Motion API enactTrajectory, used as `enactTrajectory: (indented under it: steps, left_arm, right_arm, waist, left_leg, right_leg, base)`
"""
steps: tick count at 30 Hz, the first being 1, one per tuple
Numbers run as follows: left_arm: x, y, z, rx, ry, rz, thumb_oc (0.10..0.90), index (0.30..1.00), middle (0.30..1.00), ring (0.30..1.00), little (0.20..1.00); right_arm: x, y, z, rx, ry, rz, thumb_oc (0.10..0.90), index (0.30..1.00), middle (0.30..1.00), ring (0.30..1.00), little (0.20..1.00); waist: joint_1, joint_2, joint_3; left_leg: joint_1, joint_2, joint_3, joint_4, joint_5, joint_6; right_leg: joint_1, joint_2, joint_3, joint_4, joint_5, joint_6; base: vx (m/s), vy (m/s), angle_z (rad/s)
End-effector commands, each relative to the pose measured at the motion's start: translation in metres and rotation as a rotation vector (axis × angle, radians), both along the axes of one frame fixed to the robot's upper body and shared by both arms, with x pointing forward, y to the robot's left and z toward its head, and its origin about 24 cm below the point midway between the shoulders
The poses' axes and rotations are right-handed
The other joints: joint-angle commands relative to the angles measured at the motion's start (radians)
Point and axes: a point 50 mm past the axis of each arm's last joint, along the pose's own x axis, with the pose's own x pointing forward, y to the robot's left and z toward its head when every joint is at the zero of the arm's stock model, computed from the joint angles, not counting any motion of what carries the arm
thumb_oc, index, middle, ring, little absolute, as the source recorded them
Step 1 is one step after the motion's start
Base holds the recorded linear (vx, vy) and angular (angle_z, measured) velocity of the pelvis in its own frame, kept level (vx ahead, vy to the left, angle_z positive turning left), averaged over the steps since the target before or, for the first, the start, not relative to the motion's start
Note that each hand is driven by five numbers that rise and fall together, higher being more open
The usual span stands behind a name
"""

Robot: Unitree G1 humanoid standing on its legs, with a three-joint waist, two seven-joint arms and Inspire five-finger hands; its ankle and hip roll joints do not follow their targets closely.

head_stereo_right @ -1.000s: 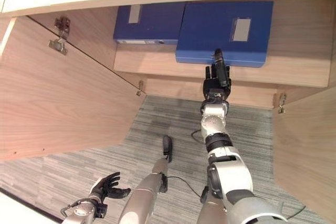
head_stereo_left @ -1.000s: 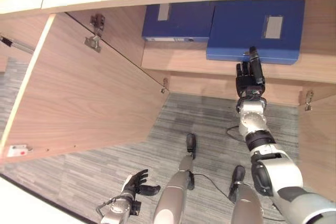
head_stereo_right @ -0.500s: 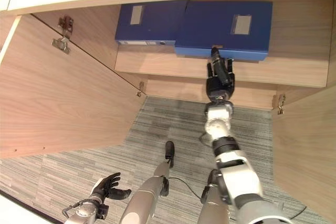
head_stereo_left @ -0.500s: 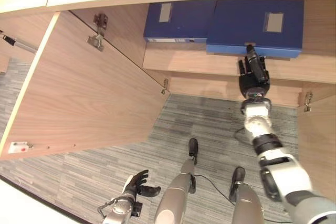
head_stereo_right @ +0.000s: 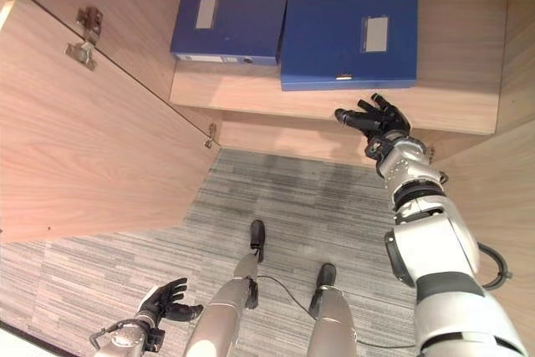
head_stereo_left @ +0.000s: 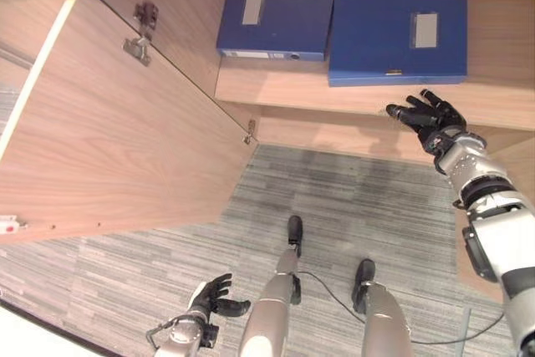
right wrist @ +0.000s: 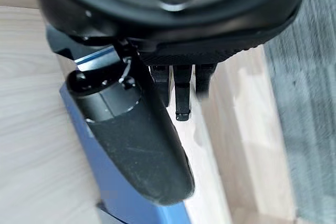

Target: Put the empty folder in the office cabinet

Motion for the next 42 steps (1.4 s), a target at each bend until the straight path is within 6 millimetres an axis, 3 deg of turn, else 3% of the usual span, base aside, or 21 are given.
enactTrajectory:
  steps: [1, 6, 10, 14, 16, 18, 19, 20, 23, 25, 26, 29, 30, 34, 36, 37, 38, 42]
  left_arm:
    - [0.011, 0.028, 0.010, 0.077, -0.019, 0.021, 0.800, 0.900, 0.900, 0.900, 0.900]
    - [0.010, 0.029, 0.010, 0.079, -0.020, 0.020, 0.800, 0.900, 0.900, 0.900, 0.900]
    - [0.009, 0.032, 0.012, 0.086, -0.034, 0.027, 0.800, 0.900, 0.900, 0.900, 0.900]
    - [0.012, 0.033, 0.014, 0.088, -0.053, 0.039, 0.800, 0.900, 0.900, 0.900, 0.900]
    - [0.021, 0.035, 0.020, 0.098, -0.083, 0.030, 0.800, 0.900, 0.900, 0.900, 0.900]
    - [0.022, 0.036, 0.020, 0.104, -0.084, 0.032, 0.800, 0.900, 0.900, 0.900, 0.900]
    - [0.029, 0.041, 0.022, 0.153, -0.074, 0.033, 0.800, 0.900, 0.900, 0.900, 0.900]
    - [0.029, 0.041, 0.022, 0.153, -0.074, 0.033, 0.800, 0.900, 0.900, 0.900, 0.900]
    - [0.027, 0.046, 0.020, 0.190, -0.056, 0.057, 0.800, 0.900, 0.900, 0.900, 0.900]
    - [0.024, 0.048, 0.018, 0.203, -0.042, 0.068, 0.800, 0.900, 0.900, 0.900, 0.900]
    - [0.012, 0.051, 0.012, 0.201, -0.001, 0.086, 0.800, 0.900, 0.900, 0.900, 0.900]
    - [0.006, 0.053, 0.009, 0.206, 0.017, 0.115, 0.800, 0.900, 0.900, 0.900, 0.900]
    - [0.009, 0.055, 0.011, 0.202, 0.002, 0.139, 0.800, 0.900, 0.900, 0.900, 0.900]
    - [0.020, 0.060, 0.020, 0.210, -0.047, 0.166, 0.800, 0.900, 0.900, 0.900, 0.900]
    - [0.028, 0.067, 0.028, 0.216, -0.093, 0.198, 0.800, 0.900, 0.900, 0.900, 0.900]
    - [0.028, 0.067, 0.029, 0.216, -0.094, 0.198, 0.800, 0.900, 0.900, 0.900, 0.900]
    - [0.031, 0.076, 0.034, 0.229, -0.113, 0.229, 0.800, 0.900, 0.900, 0.900, 0.900]
    - [0.029, 0.078, 0.033, 0.223, -0.103, 0.258, 0.800, 0.900, 0.900, 0.900, 0.900]
  right_arm:
    - [0.006, 0.002, 0.043, -0.190, -0.038, 0.074, 0.800, 0.900, 0.900, 0.900, 0.900]
    - [0.009, 0.013, 0.047, -0.351, -0.024, 0.138, 0.800, 0.900, 0.900, 0.900, 0.900]
    - [0.014, 0.041, 0.067, -0.725, -0.054, 0.242, 0.800, 0.900, 0.900, 0.900, 0.900]
    - [0.014, 0.048, 0.077, -0.867, -0.082, 0.266, 0.800, 0.900, 0.900, 0.900, 0.900]
    - [0.012, 0.063, 0.085, -1.030, -0.129, 0.311, 0.800, 0.900, 0.900, 0.900, 0.900]
    - [0.011, 0.065, 0.088, -1.075, -0.136, 0.314, 0.800, 0.900, 0.900, 0.900, 0.900]
    - [0.009, 0.064, 0.092, -1.238, -0.139, 0.285, 0.800, 0.900, 0.900, 0.900, 0.900]
    - [0.009, 0.064, 0.092, -1.239, -0.139, 0.285, 0.800, 0.900, 0.900, 0.900, 0.900]
    - [0.002, 0.065, 0.086, -1.314, -0.181, 0.276, 0.800, 0.900, 0.900, 0.900, 0.900]
    - [0.000, 0.065, 0.078, -1.307, -0.193, 0.280, 0.800, 0.900, 0.900, 0.900, 0.900]
    - [0.002, 0.071, 0.071, -1.305, -0.177, 0.311, 0.800, 0.900, 0.900, 0.900, 0.900]
    - [0.004, 0.073, 0.062, -1.319, -0.149, 0.314, 0.800, 0.900, 0.900, 0.900, 0.900]
    - [0.003, 0.076, 0.060, -1.309, -0.159, 0.319, 0.800, 0.900, 0.900, 0.900, 0.900]
    - [0.000, 0.088, 0.065, -1.323, -0.220, 0.351, 0.800, 0.900, 0.900, 0.900, 0.900]
    - [-0.004, 0.103, 0.072, -1.328, -0.294, 0.389, 0.800, 0.900, 0.900, 0.900, 0.900]
    - [-0.004, 0.104, 0.073, -1.328, -0.294, 0.389, 0.800, 0.900, 0.900, 0.900, 0.900]
    - [-0.005, 0.110, 0.076, -1.322, -0.324, 0.399, 0.800, 0.900, 0.900, 0.900, 0.900]
    - [-0.004, 0.121, 0.076, -1.321, -0.341, 0.427, 0.800, 0.900, 0.900, 0.900, 0.900]
  waist:
    - [0.014, -0.008, 0.037]
    - [0.017, -0.009, 0.039]
    - [0.004, -0.023, 0.052]
    - [-0.002, -0.027, 0.056]
    - [-0.021, -0.059, 0.091]
    - [-0.025, -0.066, 0.104]
    - [-0.044, -0.081, 0.117]
    - [-0.044, -0.081, 0.117]
    - [-0.038, -0.090, 0.107]
    - [-0.026, -0.098, 0.112]
    - [-0.015, -0.099, 0.104]
    - [-0.010, -0.110, 0.109]
    - [-0.014, -0.131, 0.102]
    - [-0.024, -0.161, 0.102]
    - [-0.027, -0.181, 0.112]
    - [-0.026, -0.183, 0.112]
    - [-0.032, -0.186, 0.129]
    - [-0.031, -0.204, 0.139]
  left_leg:
    - [0.223, -0.036, 0.035, -0.036, -0.093, -0.048]
    - [0.214, -0.031, 0.032, -0.036, -0.081, -0.060]
    - [0.219, -0.020, 0.030, -0.036, -0.075, -0.065]
    - [0.227, -0.011, 0.026, -0.036, -0.077, -0.065]
    - [0.185, 0.015, 0.043, 0.125, -0.116, -0.068]
    - [0.149, 0.008, 0.038, 0.194, -0.131, -0.064]
    - [0.065, -0.006, 0.098, 0.261, -0.111, -0.056]
    - [0.064, -0.007, 0.098, 0.262, -0.112, -0.056]
    - [-0.006, -0.029, 0.162, 0.184, -0.014, -0.064]
    - [-0.022, -0.044, 0.191, 0.123, 0.006, -0.073]
    - [0.033, -0.045, 0.185, 0.037, 0.001, -0.060]
    - [0.059, -0.060, 0.169, 0.031, 0.024, -0.034]
    - [0.067, -0.069, 0.179, 0.047, 0.012, -0.017]
    - [0.063, -0.073, 0.196, 0.110, -0.046, 0.013]
    - [0.078, -0.082, 0.210, 0.143, -0.091, 0.049]
    - [0.077, -0.082, 0.212, 0.143, -0.092, 0.050]
    - [0.095, -0.069, 0.222, 0.138, -0.105, 0.065]
    - [0.135, -0.038, 0.249, 0.123, -0.116, 0.048]
  right_leg:
    - [0.086, 0.049, 0.044, -0.282, 0.119, 0.036]
    - [0.074, 0.051, 0.035, -0.272, 0.117, 0.035]
    - [0.078, 0.062, 0.035, -0.262, 0.112, 0.031]
    - [0.070, 0.063, 0.044, -0.233, 0.093, 0.026]
    - [0.076, 0.054, 0.053, -0.157, 0.043, -0.005]
    - [0.077, 0.052, 0.048, -0.140, 0.033, -0.013]
    - [0.101, 0.063, 0.023, -0.110, -0.014, -0.030]
    - [0.101, 0.062, 0.023, -0.109, -0.015, -0.030]
    - [0.156, 0.114, 0.036, -0.098, -0.054, -0.047]
    - [0.200, 0.139, 0.046, -0.085, -0.082, -0.046]
    - [0.224, 0.155, 0.064, -0.064, -0.113, -0.032]
    - [0.240, 0.156, 0.085, -0.045, -0.121, -0.020]
    - [0.246, 0.137, 0.105, -0.045, -0.117, -0.006]
    - [0.245, 0.088, 0.126, -0.010, -0.086, 0.021]
    - [0.200, 0.042, 0.139, 0.099, 0.014, 0.040]
    - [0.197, 0.041, 0.142, 0.102, 0.014, 0.041]
    - [0.131, 0.015, 0.138, 0.206, 0.075, 0.045]
    - [0.110, 0.002, 0.088, 0.133, 0.048, 0.041]
  base:
    - [-0.01, -0.030, -0.15]
    - [-0.02, -0.043, 0.02]
    - [-0.02, -0.077, -0.01]
    - [-0.01, -0.065, 0.08]
    - [-0.06, -0.224, 0.14]
    - [-0.02, -0.159, 0.16]
    - [0.04, -0.128, 0.26]
    - [0.11, -0.118, 0.61]
    - [0.24, 0.034, 0.76]
    - [0.32, 0.068, 0.19]
    - [0.25, 0.079, -0.23]
    - [0.28, 0.190, -0.80]
    - [0.21, 0.197, -0.56]
    - [0.17, 0.174, -0.28]
    - [0.13, 0.199, -0.03]
    - [0.07, 0.154, -0.19]
    - [0.08, 0.128, -0.32]
    - [0.08, 0.063, -0.33]
